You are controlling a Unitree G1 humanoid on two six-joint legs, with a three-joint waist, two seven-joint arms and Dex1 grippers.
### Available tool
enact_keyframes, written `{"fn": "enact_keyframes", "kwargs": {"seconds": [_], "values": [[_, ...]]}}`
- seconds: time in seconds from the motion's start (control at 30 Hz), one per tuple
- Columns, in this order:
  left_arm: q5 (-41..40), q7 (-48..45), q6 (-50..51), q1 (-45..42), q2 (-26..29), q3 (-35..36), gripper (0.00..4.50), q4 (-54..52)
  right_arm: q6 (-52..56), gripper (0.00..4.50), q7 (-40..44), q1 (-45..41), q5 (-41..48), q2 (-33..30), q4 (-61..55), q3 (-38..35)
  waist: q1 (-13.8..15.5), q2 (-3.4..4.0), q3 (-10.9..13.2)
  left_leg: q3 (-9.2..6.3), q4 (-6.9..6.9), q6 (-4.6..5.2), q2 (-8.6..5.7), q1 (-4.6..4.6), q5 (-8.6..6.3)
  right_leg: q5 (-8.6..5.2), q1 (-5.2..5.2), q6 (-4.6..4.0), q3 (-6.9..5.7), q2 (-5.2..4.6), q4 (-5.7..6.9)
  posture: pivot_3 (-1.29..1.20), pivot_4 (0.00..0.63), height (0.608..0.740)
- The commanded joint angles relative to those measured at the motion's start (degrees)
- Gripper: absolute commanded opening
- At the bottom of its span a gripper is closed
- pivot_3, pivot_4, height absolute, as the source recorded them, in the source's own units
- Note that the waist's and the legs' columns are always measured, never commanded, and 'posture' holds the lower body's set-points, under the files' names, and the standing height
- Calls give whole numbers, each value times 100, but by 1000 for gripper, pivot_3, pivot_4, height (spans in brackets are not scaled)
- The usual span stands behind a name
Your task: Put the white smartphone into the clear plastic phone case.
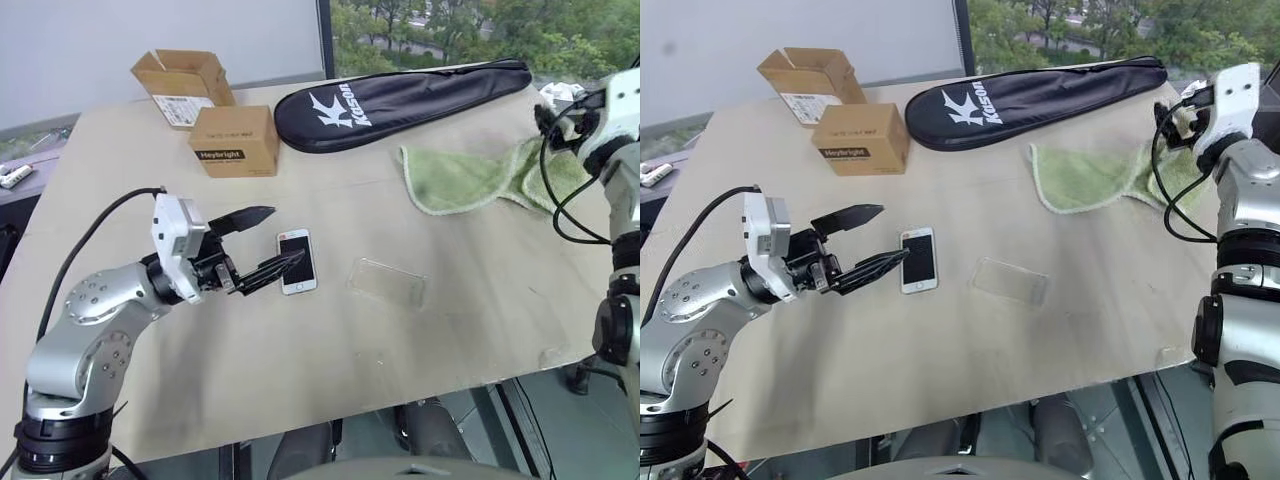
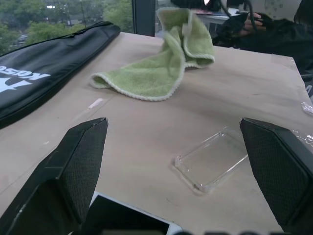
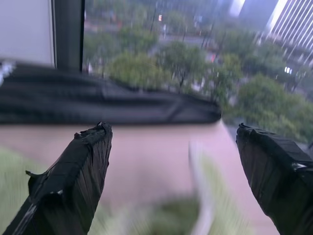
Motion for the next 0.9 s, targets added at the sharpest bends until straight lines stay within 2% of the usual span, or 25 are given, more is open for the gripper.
{"fn": "enact_keyframes", "kwargs": {"seconds": [0.03,0.1,0.2,0.37,0.43,0.53,0.7,0.8,0.9], "values": [[-17,33,-85,64,11,171,4500,-141,-461,4321,-150,-290,302,-117,67,-448,19,0,0,-1,0,0,0,0,0,0,0,0,-1,0,0,0,150,740],[-8,31,-96,79,12,163,4500,-124,-415,4321,-49,-293,302,-142,72,-424,41,0,0,0,0,0,0,0,0,0,0,0,0,1,0,0,150,740],[53,22,-102,101,1,100,4500,-86,-185,4321,716,4,486,-51,-367,-249,53,0,0,1,0,0,0,0,0,0,0,0,1,1,0,0,150,740],[274,243,12,242,-41,-2,4500,29,789,4321,2226,1168,1458,154,-2363,12,63,0,0,-3,0,2,6,-3,-1,0,-1,0,-2,1,0,0,150,740],[583,593,71,391,-200,-278,4500,-37,1047,4321,2663,2043,1656,129,-3314,240,79,3,-4,-8,0,3,8,-4,-2,0,-1,0,-6,-2,-1,0,150,740],[754,732,3,545,-319,-378,4500,-55,1408,4321,2928,2903,1823,27,-4306,453,110,3,-2,-12,10,8,7,-9,-5,0,-1,1,-11,-10,0,0,150,740],[730,335,-225,878,-226,-169,4500,20,2164,4321,3152,4103,2006,-210,-5848,932,125,3,-3,-12,21,24,5,0,-15,1,5,0,-8,-18,8,0,150,740],[594,-57,-255,1112,-27,-30,4500,-8,2331,4321,3326,4416,1884,-412,-6328,1336,114,2,-4,-13,21,24,9,8,-16,1,14,-2,-14,-13,8,0,150,740],[603,-450,-301,1321,207,33,4500,-38,2404,4321,3400,4370,1657,-532,-6534,1766,114,2,-4,-15,33,24,8,10,-16,1,23,-2,-20,1,7,0,150,740]]}}
